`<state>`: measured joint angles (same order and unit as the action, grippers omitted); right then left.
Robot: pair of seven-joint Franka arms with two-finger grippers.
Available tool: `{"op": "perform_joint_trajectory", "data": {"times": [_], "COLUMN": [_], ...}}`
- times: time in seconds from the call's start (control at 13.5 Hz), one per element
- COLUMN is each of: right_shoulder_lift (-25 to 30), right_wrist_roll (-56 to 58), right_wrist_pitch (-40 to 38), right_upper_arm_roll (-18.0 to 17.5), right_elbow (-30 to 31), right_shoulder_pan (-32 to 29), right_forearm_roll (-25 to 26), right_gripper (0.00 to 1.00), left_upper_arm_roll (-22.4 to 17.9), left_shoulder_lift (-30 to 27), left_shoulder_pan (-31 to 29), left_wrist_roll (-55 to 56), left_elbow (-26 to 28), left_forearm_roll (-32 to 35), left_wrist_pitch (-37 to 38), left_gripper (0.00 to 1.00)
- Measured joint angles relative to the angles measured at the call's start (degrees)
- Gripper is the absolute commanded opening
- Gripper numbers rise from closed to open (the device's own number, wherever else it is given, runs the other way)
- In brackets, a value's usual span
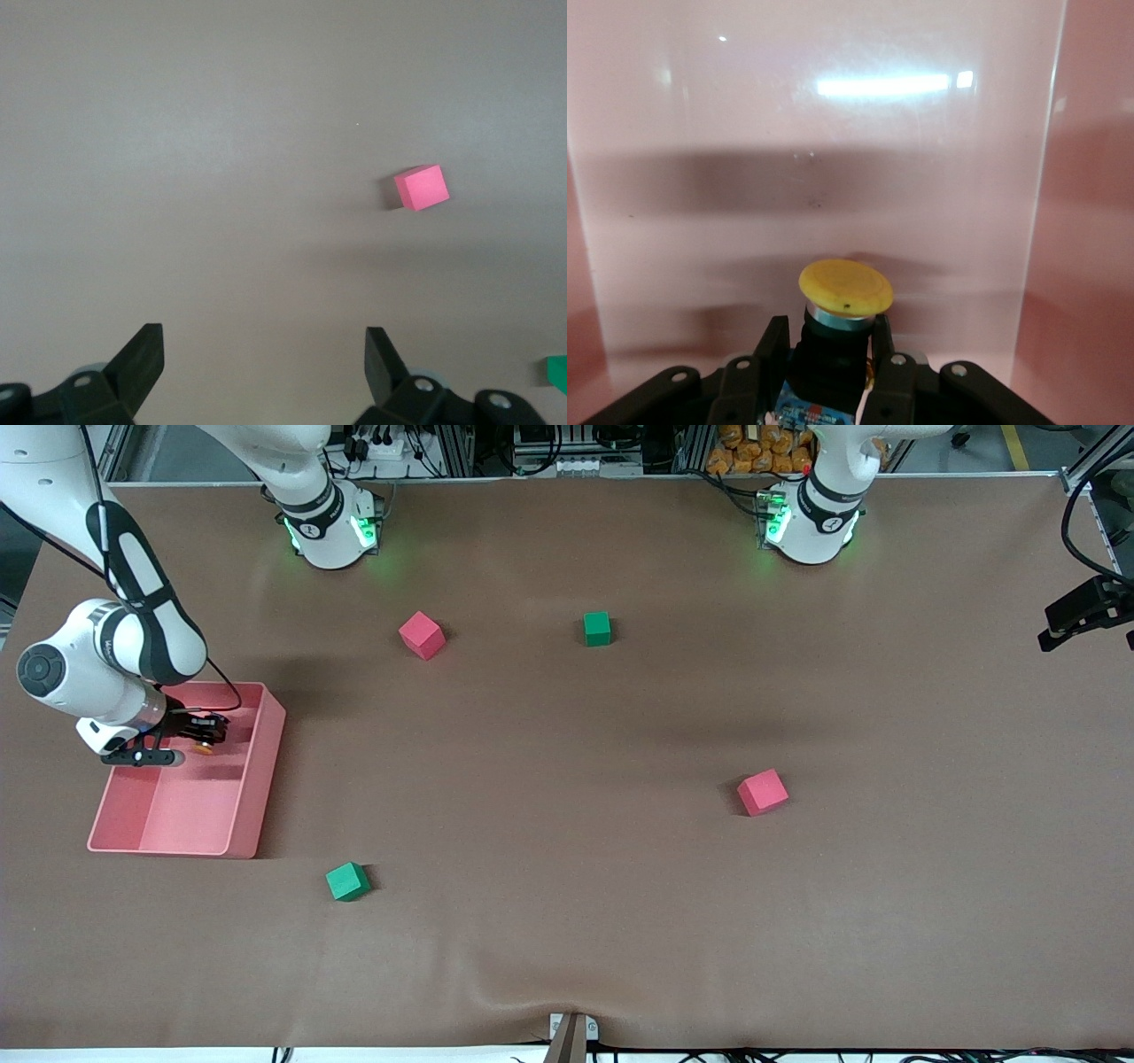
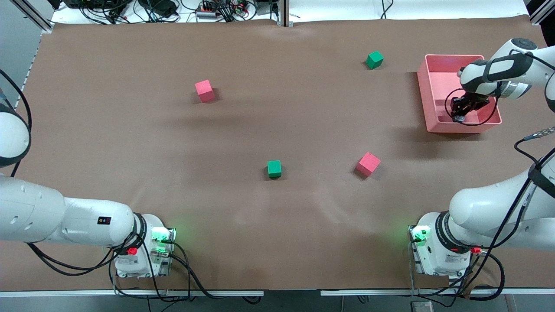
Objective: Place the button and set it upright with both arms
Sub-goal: 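Lift the button up out of the pink tray with the right gripper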
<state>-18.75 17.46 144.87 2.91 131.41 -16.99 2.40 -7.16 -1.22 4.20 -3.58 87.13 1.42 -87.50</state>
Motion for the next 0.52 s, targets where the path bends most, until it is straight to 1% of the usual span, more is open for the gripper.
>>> {"op": "perform_joint_trajectory", "data": {"times": [0.22, 0.37, 0.52], "right_shoulder_lift": [2.16, 3.82, 5.35], "right_wrist_roll": [0.50, 2.80, 5.33], "right_wrist_pitch": [-2.64, -3.65, -6.58], "right_upper_arm_roll": [-0.38, -0.72, -1.46], "right_elbow": [-0.82, -1.56, -3.40], "right_shoulder_pan": [0.11, 0.38, 0.64], "right_forearm_roll": [0.00, 0.00, 0.00], "right_gripper": [0.08, 0.08, 0.08], "left_upper_arm_roll": [0.00, 0.00, 0.00], "left_shoulder_lift": [0.00, 0.00, 0.00], "left_shoulder_pan": [0.00, 0.00, 0.00], "left_wrist_roll": [0.00, 0.00, 0.00], "left_elbow": [0.00, 0.00, 0.00], "left_forearm_roll": [0.00, 0.00, 0.00], "left_wrist_pitch": [0.00, 0.00, 0.00], "left_gripper": [1.00, 1.00, 1.00]}}
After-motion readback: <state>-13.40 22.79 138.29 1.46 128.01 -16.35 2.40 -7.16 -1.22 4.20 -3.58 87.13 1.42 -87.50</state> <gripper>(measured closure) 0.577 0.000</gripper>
